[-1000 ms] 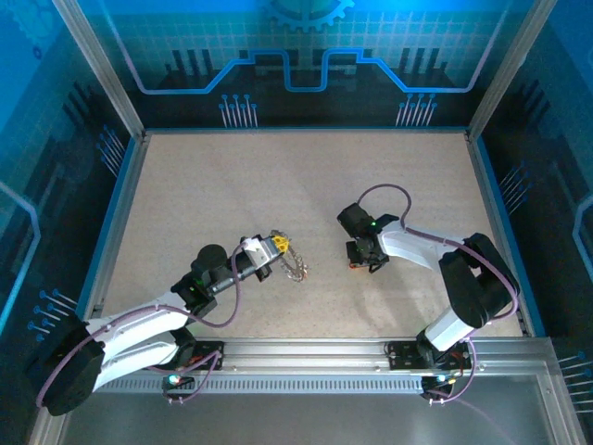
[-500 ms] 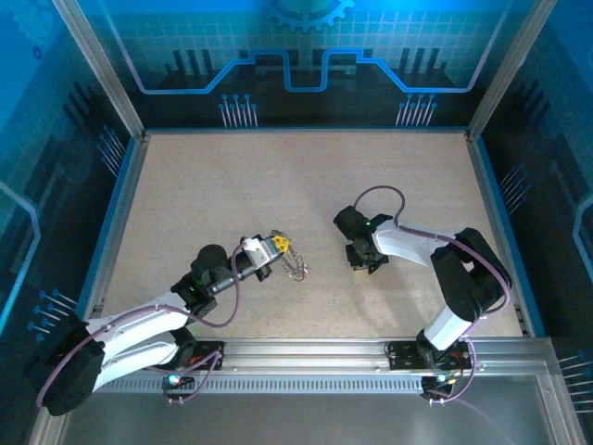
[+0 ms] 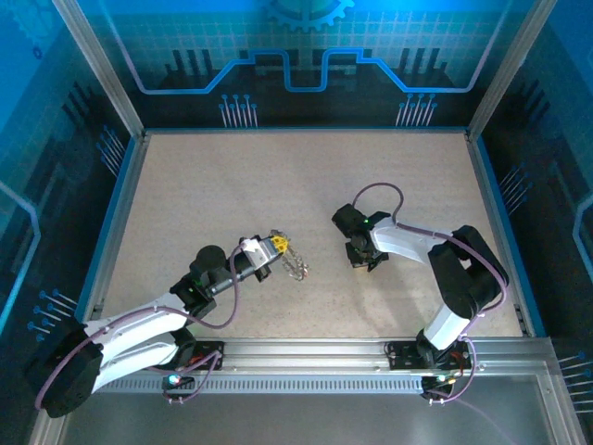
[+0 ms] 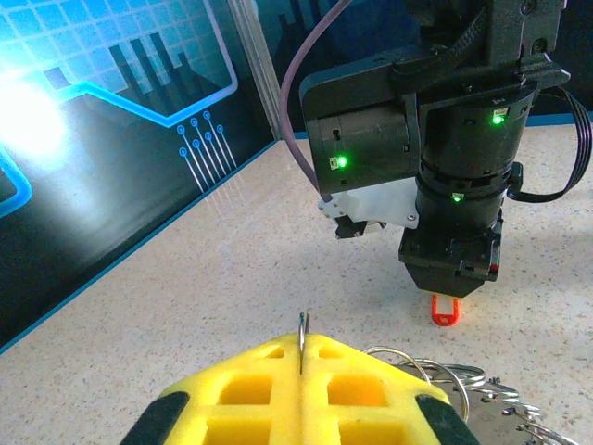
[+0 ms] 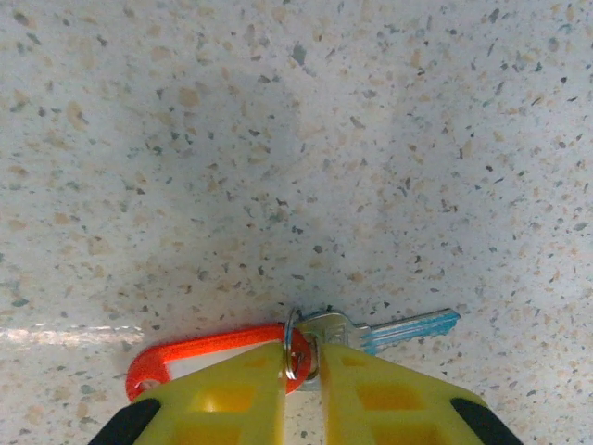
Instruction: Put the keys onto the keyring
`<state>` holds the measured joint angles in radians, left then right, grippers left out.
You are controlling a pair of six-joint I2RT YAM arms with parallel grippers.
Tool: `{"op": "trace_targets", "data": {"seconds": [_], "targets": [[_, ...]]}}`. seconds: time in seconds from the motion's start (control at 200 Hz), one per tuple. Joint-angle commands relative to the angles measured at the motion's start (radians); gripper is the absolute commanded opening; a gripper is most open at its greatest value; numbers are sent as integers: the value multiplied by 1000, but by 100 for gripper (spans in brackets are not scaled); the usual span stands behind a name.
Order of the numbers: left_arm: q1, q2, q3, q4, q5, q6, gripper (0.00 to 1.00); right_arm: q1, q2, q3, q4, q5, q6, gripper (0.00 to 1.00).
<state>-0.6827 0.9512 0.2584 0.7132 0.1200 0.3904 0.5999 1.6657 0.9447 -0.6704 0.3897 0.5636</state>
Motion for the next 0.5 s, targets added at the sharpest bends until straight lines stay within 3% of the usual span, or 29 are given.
{"op": "trace_targets", "data": {"seconds": [0.0, 0.3, 0.495], "targets": [[8, -25, -12, 50, -9, -17, 0, -10, 15, 20, -28, 23, -4, 17], [8, -22, -11, 49, -9, -17, 0, -11, -3, 14, -14, 25, -14, 12], [8, -17, -10, 60, -6, -21, 0, -14, 5, 13, 9, 27, -23, 16]]}}
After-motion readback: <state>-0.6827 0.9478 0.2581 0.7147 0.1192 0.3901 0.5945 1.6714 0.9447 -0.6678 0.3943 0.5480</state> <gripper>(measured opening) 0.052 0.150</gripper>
